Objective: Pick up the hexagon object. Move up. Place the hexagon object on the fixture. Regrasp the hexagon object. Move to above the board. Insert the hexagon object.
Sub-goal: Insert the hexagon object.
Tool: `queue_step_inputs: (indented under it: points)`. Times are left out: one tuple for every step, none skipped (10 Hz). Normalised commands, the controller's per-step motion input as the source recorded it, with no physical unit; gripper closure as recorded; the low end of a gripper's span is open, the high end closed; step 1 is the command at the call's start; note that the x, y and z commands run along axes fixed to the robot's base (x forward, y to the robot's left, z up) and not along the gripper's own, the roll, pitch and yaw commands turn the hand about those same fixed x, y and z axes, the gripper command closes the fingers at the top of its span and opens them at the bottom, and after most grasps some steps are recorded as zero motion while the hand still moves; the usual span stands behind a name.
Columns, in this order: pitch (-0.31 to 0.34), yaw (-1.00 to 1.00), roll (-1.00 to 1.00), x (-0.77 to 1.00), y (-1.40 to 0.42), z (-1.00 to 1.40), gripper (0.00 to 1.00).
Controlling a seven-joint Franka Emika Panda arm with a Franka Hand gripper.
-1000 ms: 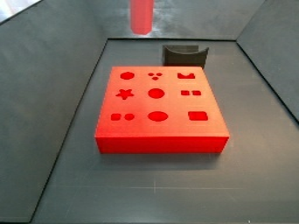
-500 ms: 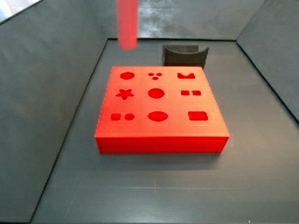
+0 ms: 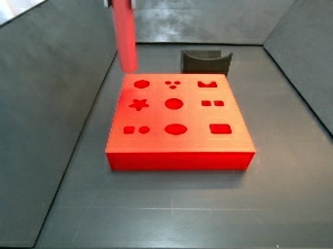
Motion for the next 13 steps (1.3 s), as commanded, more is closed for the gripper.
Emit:
queue_step_inputs:
  points:
    - [-0.420, -0.42, -0.47, 0.07, 0.12, 0.00, 1.00]
    - [-0.413, -0.39, -0.48, 0.14, 0.14, 0.00, 1.00]
    - [-0.274, -0.47, -0.40, 0.22, 0.16, -0.14, 1.00]
    - [-0.099, -0.48, -0.25, 0.24, 0.28, -0.26, 1.00]
    - [0.000, -0.47, -0.14, 0.24, 0.37, -0.29, 1.00]
    - [0.059, -0.47, -0.01, 0.19, 0.31, -0.34, 1.00]
    - [0.123, -0.62, 0.00, 0.12, 0.23, -0.43, 1.00]
    - [0.110, -0.69, -0.01, 0.02, 0.09, -0.33, 1.00]
    - [0.077, -0.55, -0.06, 0.03, 0.08, -0.23, 1.00]
    - [0.007, -0.26, -0.05, 0.00, 0.05, -0.14, 1.00]
    - [0.020, -0.15, 0.00, 0.00, 0.00, -0.12, 1.00]
    - [0.043, -0.18, 0.00, -0.03, 0.00, -0.13, 1.00]
    - [0.001, -0.13, 0.00, -0.06, 0.00, -0.15, 1.00]
